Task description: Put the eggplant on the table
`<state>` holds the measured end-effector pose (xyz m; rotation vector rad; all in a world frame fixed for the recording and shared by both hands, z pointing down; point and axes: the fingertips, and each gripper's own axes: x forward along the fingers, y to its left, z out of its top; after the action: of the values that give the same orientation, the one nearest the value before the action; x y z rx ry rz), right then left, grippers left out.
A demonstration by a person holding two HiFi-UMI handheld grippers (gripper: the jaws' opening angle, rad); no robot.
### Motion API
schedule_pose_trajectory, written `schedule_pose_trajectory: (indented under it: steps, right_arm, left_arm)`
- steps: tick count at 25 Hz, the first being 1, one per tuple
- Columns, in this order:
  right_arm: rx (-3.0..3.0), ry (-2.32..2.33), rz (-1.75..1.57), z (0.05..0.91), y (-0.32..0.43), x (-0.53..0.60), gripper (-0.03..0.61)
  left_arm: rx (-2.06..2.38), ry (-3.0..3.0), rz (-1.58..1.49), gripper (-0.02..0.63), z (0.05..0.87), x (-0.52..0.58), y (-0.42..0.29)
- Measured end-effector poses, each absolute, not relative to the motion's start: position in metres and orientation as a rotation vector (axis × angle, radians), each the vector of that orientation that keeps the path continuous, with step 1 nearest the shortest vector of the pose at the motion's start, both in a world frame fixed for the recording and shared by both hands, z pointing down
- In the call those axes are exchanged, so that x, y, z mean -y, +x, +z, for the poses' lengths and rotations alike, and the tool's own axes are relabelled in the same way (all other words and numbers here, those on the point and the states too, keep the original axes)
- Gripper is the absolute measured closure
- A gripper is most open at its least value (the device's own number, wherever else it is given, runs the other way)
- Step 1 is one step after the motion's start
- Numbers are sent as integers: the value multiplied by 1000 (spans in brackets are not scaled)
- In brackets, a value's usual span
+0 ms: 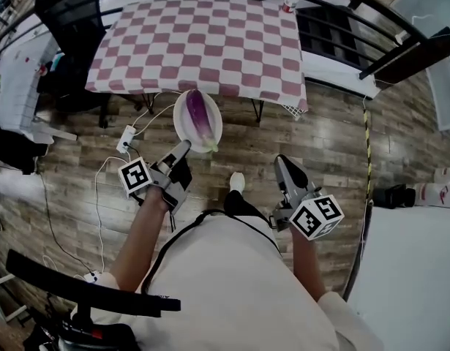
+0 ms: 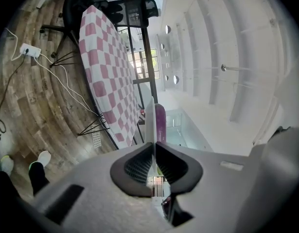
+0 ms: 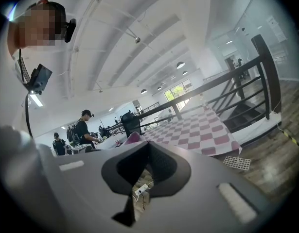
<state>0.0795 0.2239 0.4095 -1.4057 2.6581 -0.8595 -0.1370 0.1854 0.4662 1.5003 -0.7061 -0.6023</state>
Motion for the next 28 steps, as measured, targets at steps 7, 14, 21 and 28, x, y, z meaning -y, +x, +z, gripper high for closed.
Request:
schedule_pose_trajectory:
  steps: [7,14,21,28]
  right_arm:
    - [-2716,-1333,-861,405,108,-161,571]
    - [-2766,-1262,-876,411,144,-101,572]
    - [-2821,-1200,-883,420,158,-72,571]
    - [-2825,-1204,-907,430,171,-66,571]
  left_arm:
    - [736,1491,-633,583,459,-126,-105]
    - [768,1490,-655,583,459,-74,-70]
    - [784,1468,-669,583,465,-54,-48]
    - [802,1446,-680,583,474,-48,-41]
